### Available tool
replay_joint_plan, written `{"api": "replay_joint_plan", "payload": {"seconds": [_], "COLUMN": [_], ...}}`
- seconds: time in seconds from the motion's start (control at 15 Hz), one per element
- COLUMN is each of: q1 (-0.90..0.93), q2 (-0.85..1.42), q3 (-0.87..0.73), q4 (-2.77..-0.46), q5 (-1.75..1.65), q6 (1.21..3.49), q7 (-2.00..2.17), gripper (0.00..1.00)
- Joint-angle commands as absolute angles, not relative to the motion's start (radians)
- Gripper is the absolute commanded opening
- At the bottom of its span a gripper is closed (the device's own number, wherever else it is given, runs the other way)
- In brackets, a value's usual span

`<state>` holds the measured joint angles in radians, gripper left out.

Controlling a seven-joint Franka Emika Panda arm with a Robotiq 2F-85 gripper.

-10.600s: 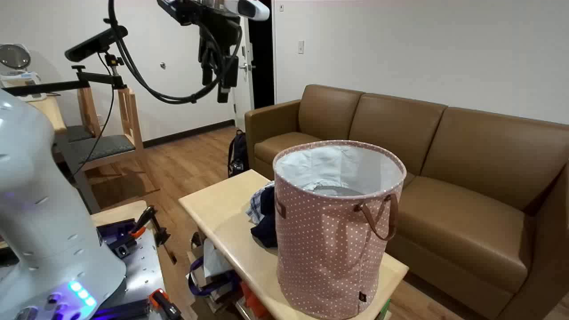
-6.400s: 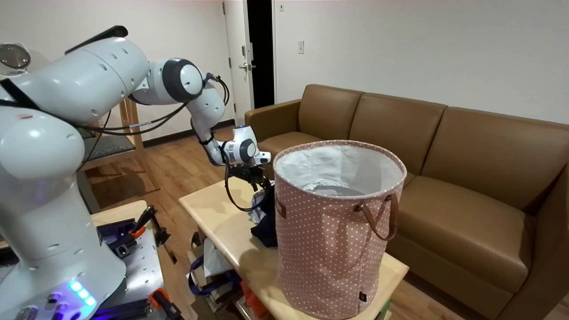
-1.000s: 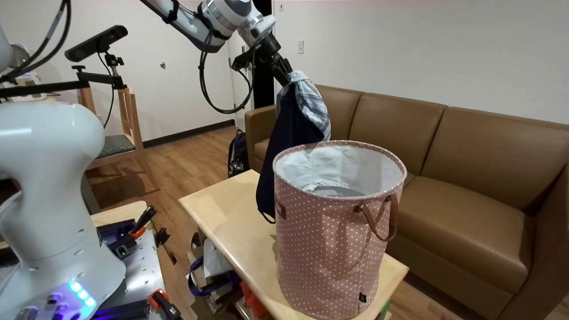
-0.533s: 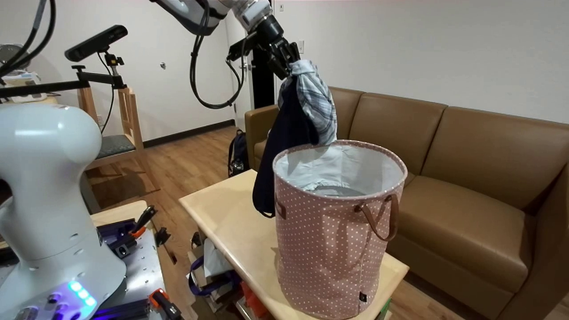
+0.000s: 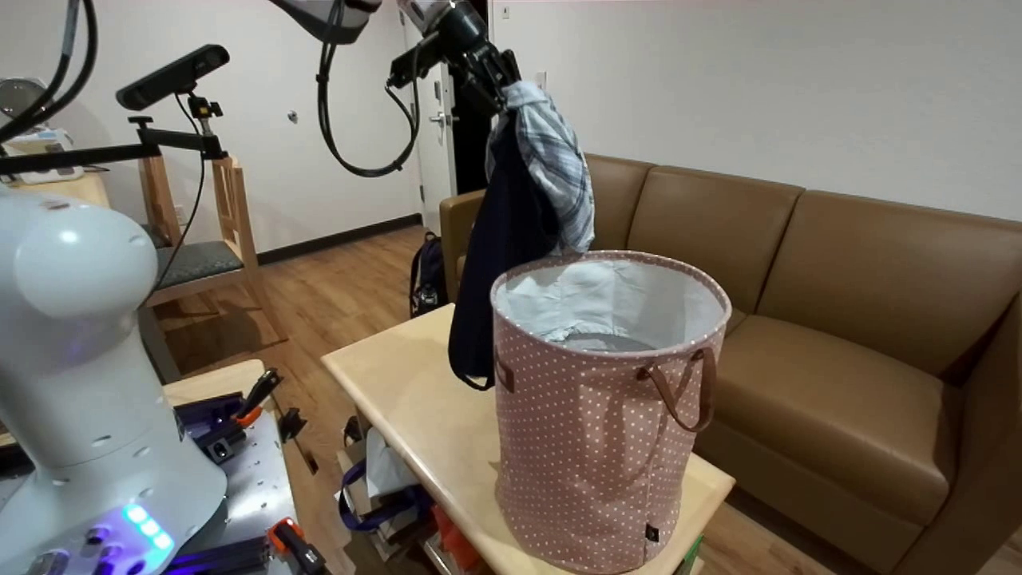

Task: Put the clothes in the bag

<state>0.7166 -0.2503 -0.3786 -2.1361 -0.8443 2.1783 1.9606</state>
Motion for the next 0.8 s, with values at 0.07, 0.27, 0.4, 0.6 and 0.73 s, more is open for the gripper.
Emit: {"api": "replay_joint_plan", "payload": {"seconds": [0.07,0.27,0.4,0.6,0.73], "q1": [0.39,0.198,0.077,-0.088,-0.178], "q2": [-0.385,-0.457,-0.484,-0.486,-0.461], "q3": [-0.074,-0.026,-0.041,-0.081,-0.102], "q4": [-2.053,-2.022,-2.034,-2.071,-2.082], "q5": [-0.705,-0.603,-0.574,-0.561,-0.549], "q6": [2.128,2.118,2.14,2.182,2.189], "q7": [1.96,1.934,1.94,1.977,2.008], "gripper": [0.07,0.07,0.07,0.07,0.07]}}
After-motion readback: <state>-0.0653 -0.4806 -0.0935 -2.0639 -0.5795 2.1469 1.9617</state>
